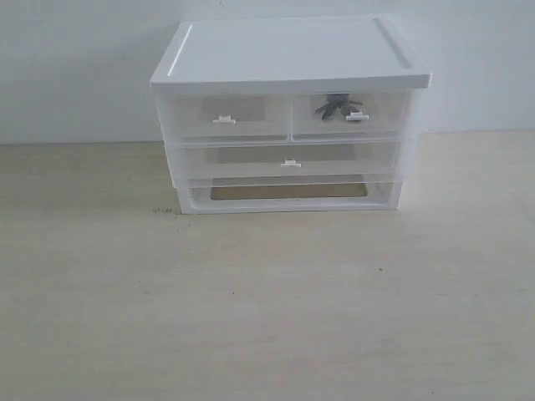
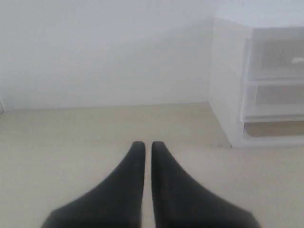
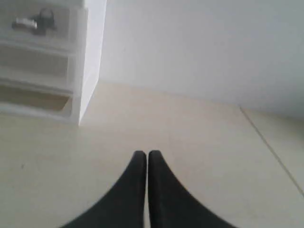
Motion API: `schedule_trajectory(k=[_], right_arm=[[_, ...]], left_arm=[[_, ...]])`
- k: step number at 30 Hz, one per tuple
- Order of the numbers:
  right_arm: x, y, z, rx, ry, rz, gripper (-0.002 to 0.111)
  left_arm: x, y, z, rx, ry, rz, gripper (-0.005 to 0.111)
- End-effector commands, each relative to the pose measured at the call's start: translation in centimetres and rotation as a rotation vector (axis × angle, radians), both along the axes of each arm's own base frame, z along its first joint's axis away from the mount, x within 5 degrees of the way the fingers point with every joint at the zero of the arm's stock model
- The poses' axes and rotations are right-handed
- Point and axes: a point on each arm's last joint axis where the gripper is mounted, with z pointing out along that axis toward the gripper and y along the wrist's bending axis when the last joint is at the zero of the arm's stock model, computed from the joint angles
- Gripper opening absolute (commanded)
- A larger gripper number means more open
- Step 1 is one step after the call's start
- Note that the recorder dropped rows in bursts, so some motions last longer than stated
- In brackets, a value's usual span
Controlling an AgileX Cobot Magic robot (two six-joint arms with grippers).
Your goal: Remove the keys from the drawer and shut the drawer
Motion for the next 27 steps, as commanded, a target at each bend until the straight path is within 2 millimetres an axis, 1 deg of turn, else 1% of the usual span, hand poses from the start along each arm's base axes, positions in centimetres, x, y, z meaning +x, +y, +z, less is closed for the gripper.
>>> schedule_trajectory(k=[1,4,5,9,11,12,14,16,19,21,23,25,27], right_arm=[[-0.1,0.1,2.2,-0.032,-0.237,0.003,0.0],[-0.4,0.1,3.5,-0.035,-0.386,0.009,0.0],[-0.5,0.2,3.9,-0.033,-0.44,0.011,0.0],[-0.9,0.2,4.9,0.026,-0.56,0.028,0.0],[-1.2,0.3,5.5,0.055,-0.63,0.04,0.0],[-1.4,0.3,5.7,0.094,-0.66,0.052,0.0],[-1.8,0.3,6.3,0.232,-0.734,0.098,0.0],[-2.1,0.4,6.8,0.317,-0.8,0.14,0.0],[-2.8,0.8,7.5,0.277,-0.895,0.194,0.0],[-2.8,1.2,7.5,0.231,-0.891,0.23,0.0],[-3.0,1.5,8.2,0.234,-0.881,0.258,0.0],[-3.0,1.5,9.0,0.258,-0.876,0.276,0.0],[-2.6,1.6,9.8,0.254,-0.85,0.283,0.0]], left_arm=[[-0.1,-0.2,1.9,-0.03,-0.222,-0.019,0.004],[-0.5,-0.3,3.5,-0.123,-0.402,-0.046,0.004],[-0.8,-0.3,4.1,-0.179,-0.47,-0.065,0.004],[-1.7,-0.4,5.7,-0.282,-0.66,-0.127,0.004],[-2.0,-0.5,6.1,-0.31,-0.719,-0.159,0.004],[-2.1,-0.6,6.3,-0.305,-0.74,-0.167,0.004],[-2.4,-0.6,6.6,-0.299,-0.785,-0.18,0.004],[-2.5,-0.6,6.7,-0.316,-0.797,-0.191,0.004],[-2.3,-1.0,7.7,-0.302,-0.785,-0.224,0.004],[-1.9,-1.6,8.8,-0.259,-0.766,-0.278,0.004],[-1.3,-2.2,9.9,-0.218,-0.751,-0.336,0.004],[-0.4,-2.7,11.1,-0.195,-0.729,-0.393,0.004],[0.9,-3.4,12.0,-0.147,-0.711,-0.458,0.004]])
